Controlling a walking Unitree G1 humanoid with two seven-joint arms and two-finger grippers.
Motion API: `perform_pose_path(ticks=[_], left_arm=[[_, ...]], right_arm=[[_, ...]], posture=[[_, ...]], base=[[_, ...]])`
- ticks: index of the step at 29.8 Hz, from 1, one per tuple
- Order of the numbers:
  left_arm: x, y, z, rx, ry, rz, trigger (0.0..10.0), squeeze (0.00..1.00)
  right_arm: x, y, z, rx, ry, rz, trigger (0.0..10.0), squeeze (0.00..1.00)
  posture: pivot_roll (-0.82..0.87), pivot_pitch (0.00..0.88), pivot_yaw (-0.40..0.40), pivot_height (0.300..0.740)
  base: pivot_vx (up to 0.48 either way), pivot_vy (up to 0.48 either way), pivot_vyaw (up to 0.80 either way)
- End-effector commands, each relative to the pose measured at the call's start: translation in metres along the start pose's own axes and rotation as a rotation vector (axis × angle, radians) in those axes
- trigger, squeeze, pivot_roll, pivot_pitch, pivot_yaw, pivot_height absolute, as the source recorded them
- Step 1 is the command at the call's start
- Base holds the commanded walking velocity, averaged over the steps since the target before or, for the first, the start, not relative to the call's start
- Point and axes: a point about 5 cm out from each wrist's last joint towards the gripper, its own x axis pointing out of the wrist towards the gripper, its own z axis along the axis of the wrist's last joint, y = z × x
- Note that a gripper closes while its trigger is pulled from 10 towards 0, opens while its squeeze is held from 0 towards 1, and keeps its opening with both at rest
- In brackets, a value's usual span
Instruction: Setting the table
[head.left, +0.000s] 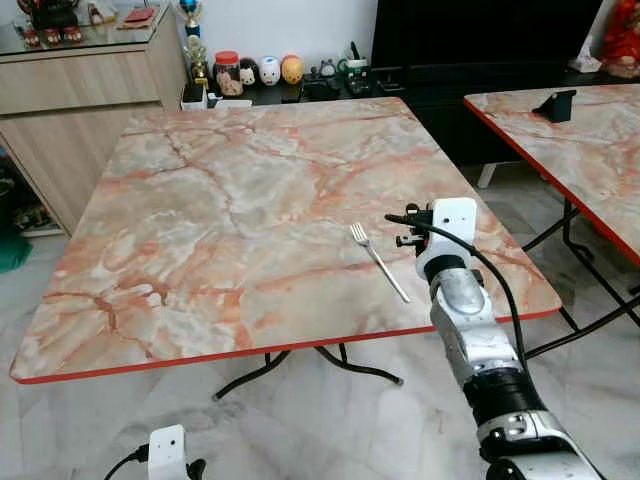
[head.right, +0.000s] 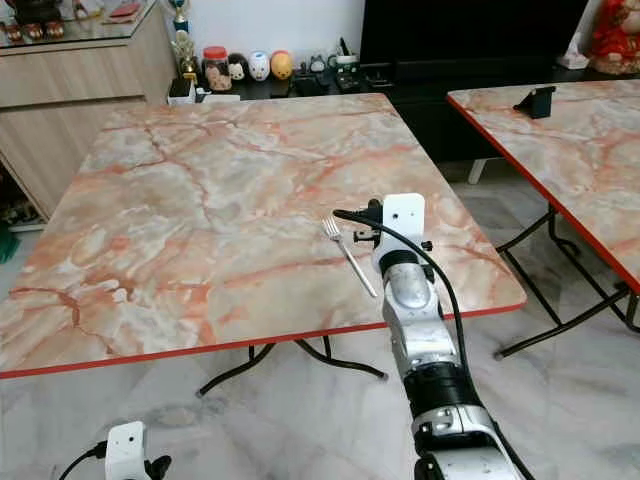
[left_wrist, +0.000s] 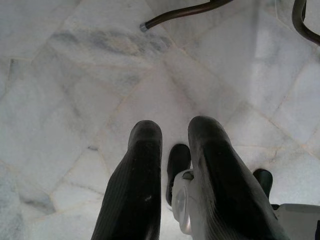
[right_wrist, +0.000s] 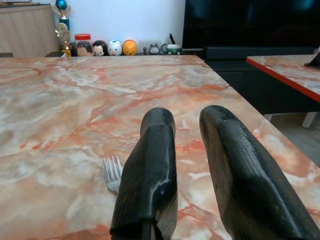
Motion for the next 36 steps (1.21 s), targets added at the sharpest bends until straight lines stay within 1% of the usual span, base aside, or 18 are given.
perform_pose_path(ticks=[1,4,6,10,12,15,20,26,29,31,32,33,34,36], left_arm=[[-0.001,0.001,-0.004,0.008,0.022,-0.001,10.0,0.0],[-0.001,0.002,-0.004,0.009,0.022,0.002,10.0,0.0],[-0.001,0.002,-0.004,0.011,0.021,0.004,10.0,0.0],[-0.001,0.002,-0.004,0.011,0.02,0.006,10.0,0.0],[-0.001,0.002,-0.004,0.014,0.021,0.006,10.0,0.0],[-0.001,0.002,-0.004,0.017,0.023,0.001,10.0,0.0],[-0.001,0.002,-0.004,0.019,0.022,0.004,10.0,0.0],[-0.001,0.002,-0.004,0.016,0.019,0.009,10.0,0.0],[-0.001,0.002,-0.005,0.019,0.023,0.007,10.0,0.0],[-0.001,0.001,-0.005,0.018,0.023,0.006,10.0,0.0],[-0.001,0.001,-0.005,0.019,0.024,0.005,10.0,0.0],[-0.001,0.001,-0.005,0.02,0.024,0.004,10.0,0.0],[-0.001,0.001,-0.005,0.02,0.024,0.004,10.0,0.0],[-0.001,0.001,-0.004,0.019,0.024,0.003,10.0,0.0]], right_arm=[[0.004,0.003,0.002,-0.008,0.024,0.017,10.0,0.0],[0.004,0.006,0.0,-0.023,0.043,0.028,10.0,0.0],[0.003,0.011,-0.002,-0.062,0.048,0.055,10.0,0.0],[0.002,0.012,-0.002,-0.026,0.039,0.05,10.0,0.0],[0.002,0.011,-0.002,0.002,0.043,0.037,10.0,0.0],[0.001,0.007,-0.004,-0.013,0.056,0.022,10.0,0.0],[0.0,0.007,-0.005,-0.013,0.053,0.024,10.0,0.0],[-0.004,0.008,-0.008,-0.012,0.062,0.017,10.0,0.0],[-0.011,0.007,-0.016,-0.035,0.096,0.022,10.0,0.0],[-0.013,0.005,-0.02,-0.023,0.112,0.019,10.0,0.0],[-0.015,0.003,-0.022,-0.026,0.128,0.007,10.0,0.89],[-0.016,0.002,-0.023,-0.024,0.137,0.002,10.0,1.0],[-0.016,0.002,-0.023,-0.024,0.137,0.002,10.0,1.0],[-0.018,0.003,-0.026,-0.011,0.177,0.009,10.0,1.0]], posture=[[0.03,0.013,0.004,0.74],[0.03,0.012,0.004,0.74],[0.03,0.012,0.005,0.74],[0.03,0.012,0.005,0.74],[0.03,0.012,0.005,0.74],[0.03,0.012,0.004,0.74],[0.03,0.011,0.003,0.74],[0.03,0.005,0.002,0.74],[0.03,0.002,0.001,0.74],[0.03,0.002,0.0,0.74],[0.02,0.004,0.001,0.74],[0.02,0.004,0.001,0.74],[0.02,0.004,0.001,0.74],[0.02,0.006,0.001,0.74]], base=[[0.0,0.0,0.0],[0.0,0.0,0.0],[0.272,0.0,0.68],[0.293,0.0,0.8],[0.3,0.0,0.0],[0.3,0.0,0.0],[0.299,0.0,0.0],[0.0,0.0,0.0],[0.0,0.0,0.0],[0.0,0.0,0.0],[0.0,0.0,0.0],[0.0,0.0,0.0],[0.0,0.0,0.0],[0.0,0.0,0.0]])
